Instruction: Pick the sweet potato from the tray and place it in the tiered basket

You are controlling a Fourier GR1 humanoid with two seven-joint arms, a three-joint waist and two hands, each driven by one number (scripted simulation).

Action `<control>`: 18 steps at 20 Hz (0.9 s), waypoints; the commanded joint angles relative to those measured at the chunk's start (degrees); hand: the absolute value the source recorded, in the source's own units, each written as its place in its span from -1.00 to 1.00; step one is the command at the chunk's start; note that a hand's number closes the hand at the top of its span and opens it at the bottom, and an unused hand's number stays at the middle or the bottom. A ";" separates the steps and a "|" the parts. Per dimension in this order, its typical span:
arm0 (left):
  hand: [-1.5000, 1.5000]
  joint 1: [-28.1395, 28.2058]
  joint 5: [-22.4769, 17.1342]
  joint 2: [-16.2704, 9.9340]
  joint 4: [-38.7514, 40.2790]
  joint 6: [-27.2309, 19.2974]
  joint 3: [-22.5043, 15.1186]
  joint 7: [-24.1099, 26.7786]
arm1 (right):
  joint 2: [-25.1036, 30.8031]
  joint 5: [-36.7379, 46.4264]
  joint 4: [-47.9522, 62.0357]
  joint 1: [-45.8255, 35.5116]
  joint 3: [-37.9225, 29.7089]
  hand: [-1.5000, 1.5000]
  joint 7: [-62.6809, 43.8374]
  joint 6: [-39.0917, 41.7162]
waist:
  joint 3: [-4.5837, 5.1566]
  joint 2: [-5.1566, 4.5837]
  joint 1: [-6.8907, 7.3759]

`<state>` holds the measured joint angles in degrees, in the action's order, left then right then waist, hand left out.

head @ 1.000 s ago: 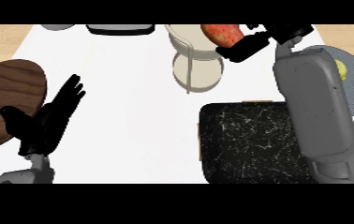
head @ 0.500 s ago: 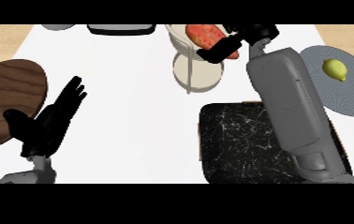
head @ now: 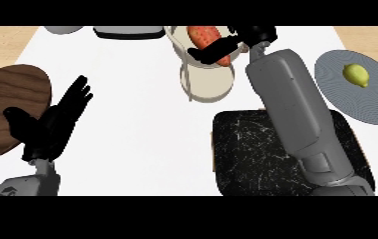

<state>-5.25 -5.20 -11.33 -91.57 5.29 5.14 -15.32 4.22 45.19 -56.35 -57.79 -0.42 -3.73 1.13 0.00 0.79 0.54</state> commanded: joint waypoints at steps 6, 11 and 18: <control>0.00 2.99 -1.12 -0.48 1.56 2.54 1.43 3.48 | -3.70 -2.07 15.75 -6.22 -6.19 -1.00 6.98 -14.92 | 0.02 -1.27 1.28; 0.00 -0.66 0.56 0.56 -1.04 0.27 0.02 -0.62 | -3.49 -1.99 21.58 -9.50 -6.25 -1.00 9.10 -16.88 | 0.00 -1.16 0.86; 0.00 1.38 1.96 1.59 0.93 0.10 -0.21 3.46 | -4.17 -13.68 22.27 -9.53 -12.24 -1.00 11.61 -17.33 | -0.01 -1.22 1.06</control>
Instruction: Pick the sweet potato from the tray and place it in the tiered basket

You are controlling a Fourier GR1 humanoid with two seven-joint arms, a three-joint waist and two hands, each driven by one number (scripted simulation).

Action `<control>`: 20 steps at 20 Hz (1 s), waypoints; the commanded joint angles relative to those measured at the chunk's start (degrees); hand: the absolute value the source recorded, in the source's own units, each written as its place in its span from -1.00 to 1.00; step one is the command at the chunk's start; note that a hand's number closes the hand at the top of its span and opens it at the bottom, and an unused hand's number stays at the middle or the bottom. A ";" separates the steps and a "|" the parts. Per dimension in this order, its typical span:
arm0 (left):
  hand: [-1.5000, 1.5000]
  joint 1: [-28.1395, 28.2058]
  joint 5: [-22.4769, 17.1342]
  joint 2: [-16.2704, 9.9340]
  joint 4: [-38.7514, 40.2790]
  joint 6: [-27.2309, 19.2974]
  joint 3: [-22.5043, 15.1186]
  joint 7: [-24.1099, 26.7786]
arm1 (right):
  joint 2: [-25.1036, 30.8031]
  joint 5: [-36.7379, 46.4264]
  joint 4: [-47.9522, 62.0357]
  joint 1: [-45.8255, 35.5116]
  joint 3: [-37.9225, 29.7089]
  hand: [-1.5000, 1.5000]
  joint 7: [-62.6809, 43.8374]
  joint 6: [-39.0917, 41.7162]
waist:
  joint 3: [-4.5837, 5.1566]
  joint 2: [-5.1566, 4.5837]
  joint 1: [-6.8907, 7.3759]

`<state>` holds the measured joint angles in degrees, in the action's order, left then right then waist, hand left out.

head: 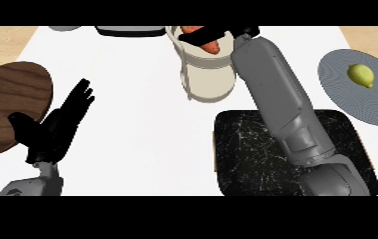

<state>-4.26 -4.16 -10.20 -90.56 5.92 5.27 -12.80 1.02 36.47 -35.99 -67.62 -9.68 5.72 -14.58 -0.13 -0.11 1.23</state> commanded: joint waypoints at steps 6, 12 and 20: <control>0.00 -1.99 -1.60 -1.55 1.85 1.49 1.96 -1.03 | 1.57 -14.95 -0.69 -4.11 -11.05 -1.00 -0.24 3.11 | 0.12 -0.23 -0.41; 0.00 -0.81 0.16 0.75 0.23 -0.47 0.12 -0.90 | 6.62 -22.28 -1.24 -2.12 -17.95 -1.00 1.16 3.65 | 0.11 -0.10 -0.67; 0.00 0.86 0.69 0.32 1.58 0.48 0.57 1.59 | 19.46 -26.16 0.00 -0.11 -23.06 -1.00 0.42 5.73 | 0.12 -0.15 -0.74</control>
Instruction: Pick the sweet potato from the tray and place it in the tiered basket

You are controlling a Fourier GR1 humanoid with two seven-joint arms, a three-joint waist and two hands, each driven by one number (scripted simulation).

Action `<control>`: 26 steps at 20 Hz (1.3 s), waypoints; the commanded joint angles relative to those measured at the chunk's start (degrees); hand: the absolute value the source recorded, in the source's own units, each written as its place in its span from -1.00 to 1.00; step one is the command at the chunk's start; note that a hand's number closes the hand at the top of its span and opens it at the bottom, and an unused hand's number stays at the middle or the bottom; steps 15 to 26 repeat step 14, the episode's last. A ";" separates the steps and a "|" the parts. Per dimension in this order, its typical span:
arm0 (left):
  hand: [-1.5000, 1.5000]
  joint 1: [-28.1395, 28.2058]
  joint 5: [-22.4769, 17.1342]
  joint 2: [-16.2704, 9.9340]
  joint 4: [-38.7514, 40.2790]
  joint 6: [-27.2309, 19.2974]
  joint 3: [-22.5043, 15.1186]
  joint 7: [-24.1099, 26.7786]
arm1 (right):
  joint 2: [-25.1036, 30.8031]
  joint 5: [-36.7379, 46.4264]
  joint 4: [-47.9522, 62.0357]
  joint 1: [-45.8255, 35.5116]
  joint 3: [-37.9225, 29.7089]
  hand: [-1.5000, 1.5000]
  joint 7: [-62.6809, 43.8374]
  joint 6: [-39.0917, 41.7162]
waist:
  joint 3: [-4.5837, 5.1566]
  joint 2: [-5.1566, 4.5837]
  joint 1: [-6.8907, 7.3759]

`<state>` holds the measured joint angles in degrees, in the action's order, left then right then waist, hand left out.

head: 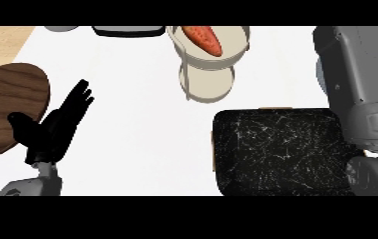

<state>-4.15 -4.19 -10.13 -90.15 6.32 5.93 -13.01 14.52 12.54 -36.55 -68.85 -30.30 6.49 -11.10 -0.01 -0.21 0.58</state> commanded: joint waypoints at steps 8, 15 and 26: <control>0.00 1.28 0.45 1.84 -3.33 -0.90 -1.73 -2.72 | 19.97 -6.98 5.33 6.57 -6.33 -1.00 3.38 14.60 | -0.05 0.02 0.15; 0.00 -1.17 -1.00 -1.10 0.55 1.53 1.36 -0.70 | 29.84 -7.74 12.66 5.85 -7.25 -1.00 5.84 21.81 | -0.06 -0.39 0.82; 0.00 -1.17 -1.00 -1.10 0.55 1.53 1.36 -0.70 | 29.84 -7.74 12.66 5.85 -7.25 -1.00 5.84 21.81 | -0.06 -0.39 0.82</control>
